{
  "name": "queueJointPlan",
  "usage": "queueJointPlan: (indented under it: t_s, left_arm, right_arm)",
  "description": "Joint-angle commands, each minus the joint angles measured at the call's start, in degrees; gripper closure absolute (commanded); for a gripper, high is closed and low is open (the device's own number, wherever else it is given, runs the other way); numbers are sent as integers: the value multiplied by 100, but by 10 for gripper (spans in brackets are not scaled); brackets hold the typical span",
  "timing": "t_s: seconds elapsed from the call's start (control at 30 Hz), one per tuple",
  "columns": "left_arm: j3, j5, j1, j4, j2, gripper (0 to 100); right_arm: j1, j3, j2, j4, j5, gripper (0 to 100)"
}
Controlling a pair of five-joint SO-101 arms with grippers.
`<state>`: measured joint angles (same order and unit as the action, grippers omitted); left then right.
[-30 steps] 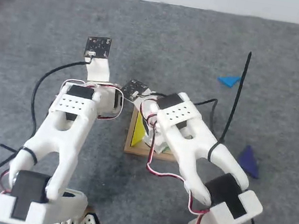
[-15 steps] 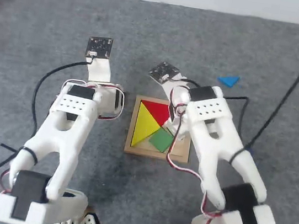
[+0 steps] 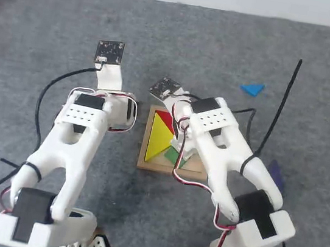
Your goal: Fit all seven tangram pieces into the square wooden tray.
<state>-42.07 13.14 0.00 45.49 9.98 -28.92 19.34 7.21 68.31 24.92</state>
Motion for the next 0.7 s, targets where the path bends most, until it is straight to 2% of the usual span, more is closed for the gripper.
queueJointPlan:
  t_s: [0.0,0.37,0.67]
  left_arm:
    - [48,-44,9,-114,237,797]
    - [48,-44,35,-114,237,797]
    - [48,-44,18,-114,237,797]
  right_arm:
    - [-4,-255,75,-48,-70,688]
    - [585,-440,-664,-4,-70,688]
    - [338,-457,400,-66,-53,688]
